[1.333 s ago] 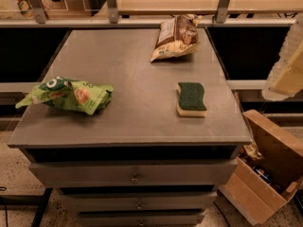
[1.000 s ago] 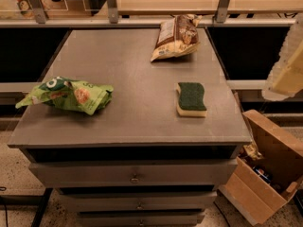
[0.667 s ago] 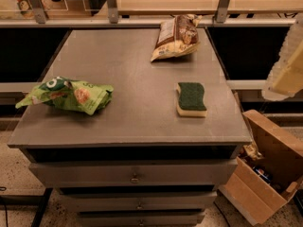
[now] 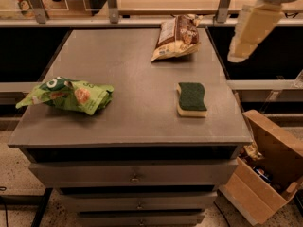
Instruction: Move brown chip bag near green rice chip bag
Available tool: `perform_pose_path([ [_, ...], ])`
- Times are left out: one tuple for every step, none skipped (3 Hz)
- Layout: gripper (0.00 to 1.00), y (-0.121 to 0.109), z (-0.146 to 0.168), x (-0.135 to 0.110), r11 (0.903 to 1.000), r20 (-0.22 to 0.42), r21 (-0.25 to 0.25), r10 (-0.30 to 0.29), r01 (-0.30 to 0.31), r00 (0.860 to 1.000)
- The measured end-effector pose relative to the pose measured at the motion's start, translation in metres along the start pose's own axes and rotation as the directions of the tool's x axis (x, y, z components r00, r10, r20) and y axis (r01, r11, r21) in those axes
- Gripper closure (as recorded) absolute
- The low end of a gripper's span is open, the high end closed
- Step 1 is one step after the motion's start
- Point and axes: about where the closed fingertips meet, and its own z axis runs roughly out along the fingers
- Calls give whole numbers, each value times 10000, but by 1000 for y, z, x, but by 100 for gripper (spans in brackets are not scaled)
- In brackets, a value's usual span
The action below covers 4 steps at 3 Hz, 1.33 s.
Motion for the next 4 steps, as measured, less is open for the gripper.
perform_pose_path([
  [0,-42,65,2,9962,-371,564,-640,660,9973],
  [0,-61,115,15,9933,-630,710,-871,915,9942],
  [0,-62,116,15,9924,-680,826,-855,910,9940],
  [0,-65,133,18,9874,-735,1338,-745,839,9945],
])
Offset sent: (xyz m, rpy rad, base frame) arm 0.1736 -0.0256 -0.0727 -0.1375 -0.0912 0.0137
